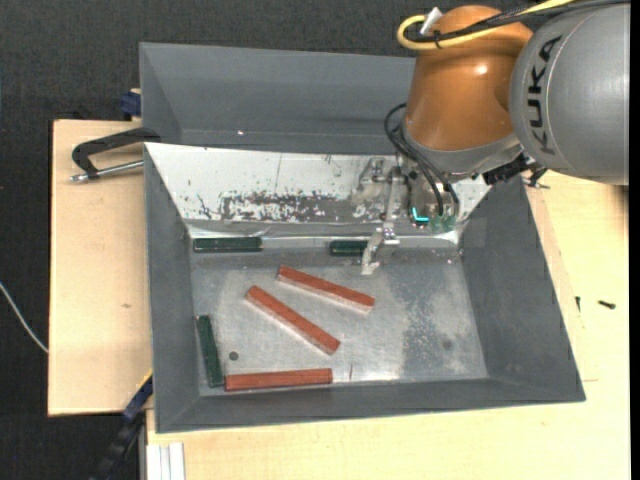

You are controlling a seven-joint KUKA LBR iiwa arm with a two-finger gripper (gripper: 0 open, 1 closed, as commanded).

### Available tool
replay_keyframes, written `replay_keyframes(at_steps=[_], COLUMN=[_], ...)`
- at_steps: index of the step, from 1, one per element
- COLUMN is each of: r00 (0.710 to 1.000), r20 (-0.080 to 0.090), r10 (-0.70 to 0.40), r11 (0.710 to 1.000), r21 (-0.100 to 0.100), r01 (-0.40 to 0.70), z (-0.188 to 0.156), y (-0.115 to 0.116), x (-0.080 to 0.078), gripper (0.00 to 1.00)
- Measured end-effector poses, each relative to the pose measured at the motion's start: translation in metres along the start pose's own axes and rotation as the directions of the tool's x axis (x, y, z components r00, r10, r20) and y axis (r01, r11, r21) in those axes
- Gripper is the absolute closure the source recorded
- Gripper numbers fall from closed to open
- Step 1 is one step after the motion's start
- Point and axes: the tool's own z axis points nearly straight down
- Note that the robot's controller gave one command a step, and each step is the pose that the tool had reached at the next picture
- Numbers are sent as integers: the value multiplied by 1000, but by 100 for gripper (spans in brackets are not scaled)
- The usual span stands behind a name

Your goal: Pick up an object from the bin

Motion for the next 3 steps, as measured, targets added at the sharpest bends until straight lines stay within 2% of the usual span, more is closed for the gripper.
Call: replay_keyframes(at_steps=[1,2,3], r00=[1000,999,999], r20=[9,29,29], r10=[1,-26,-26], r11=[1000,1000,1000], r21=[0,-1,-1], r01=[-1,26,26], z=[-5,130,130], y=[0,-2,-2], x=[-2,-3,-3], gripper=[0,100,100])
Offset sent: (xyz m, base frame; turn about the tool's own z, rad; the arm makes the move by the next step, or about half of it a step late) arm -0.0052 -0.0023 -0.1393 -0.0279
